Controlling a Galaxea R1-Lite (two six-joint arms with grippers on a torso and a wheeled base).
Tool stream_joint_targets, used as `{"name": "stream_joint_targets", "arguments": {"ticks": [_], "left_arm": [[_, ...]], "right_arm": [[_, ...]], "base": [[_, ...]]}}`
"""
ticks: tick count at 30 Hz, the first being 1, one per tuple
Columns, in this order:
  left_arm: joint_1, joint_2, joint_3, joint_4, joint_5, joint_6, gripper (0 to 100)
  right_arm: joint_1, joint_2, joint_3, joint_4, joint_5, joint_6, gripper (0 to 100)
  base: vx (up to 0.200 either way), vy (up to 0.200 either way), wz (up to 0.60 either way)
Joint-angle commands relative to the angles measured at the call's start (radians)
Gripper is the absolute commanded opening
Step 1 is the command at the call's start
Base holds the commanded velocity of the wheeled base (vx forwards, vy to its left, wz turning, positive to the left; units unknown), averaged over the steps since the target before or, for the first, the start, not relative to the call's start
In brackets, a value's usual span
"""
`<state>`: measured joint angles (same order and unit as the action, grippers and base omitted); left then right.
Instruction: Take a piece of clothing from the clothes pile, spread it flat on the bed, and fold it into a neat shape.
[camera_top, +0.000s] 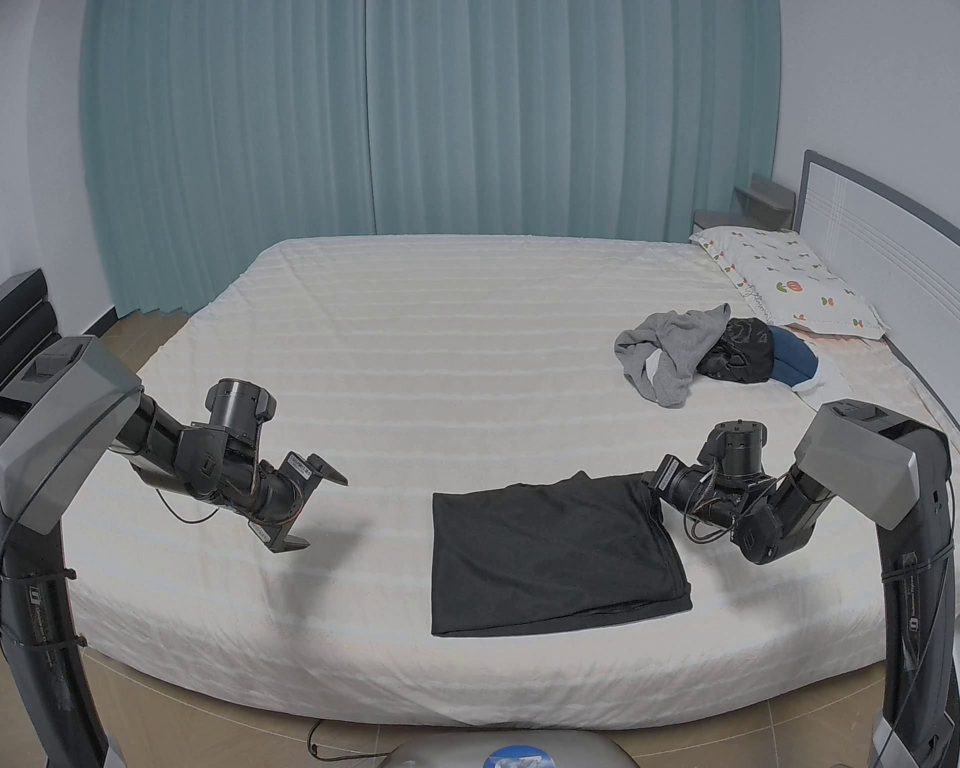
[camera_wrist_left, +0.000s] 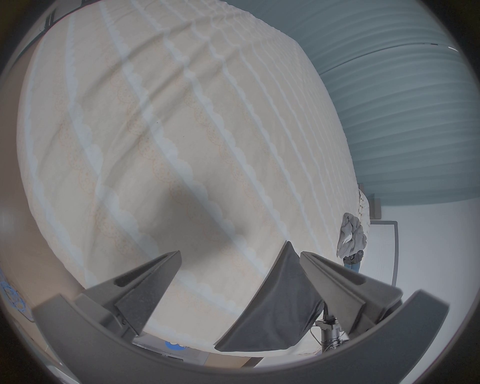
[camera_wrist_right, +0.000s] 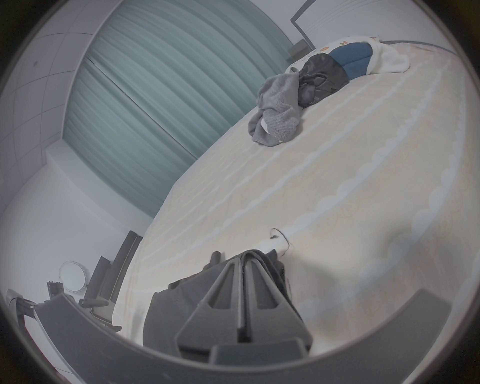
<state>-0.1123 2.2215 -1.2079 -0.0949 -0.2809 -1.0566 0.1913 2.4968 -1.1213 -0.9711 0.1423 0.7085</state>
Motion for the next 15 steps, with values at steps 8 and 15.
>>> {"name": "stream_joint_targets", "arguments": {"ticks": [8,15], "left_arm": [[0.0,0.001,0.001,0.0,0.0,0.0,100],[0.0,0.001,0.001,0.0,0.0,0.0,100]], "right_arm": [[-0.042,0.047,-0.043,0.028,0.0,0.0,0],[-0.044,0.059,-0.058,0.037,0.0,0.002,0]], "base": [[0.0,0.0,0.0],[0.0,0.0,0.0]]}}
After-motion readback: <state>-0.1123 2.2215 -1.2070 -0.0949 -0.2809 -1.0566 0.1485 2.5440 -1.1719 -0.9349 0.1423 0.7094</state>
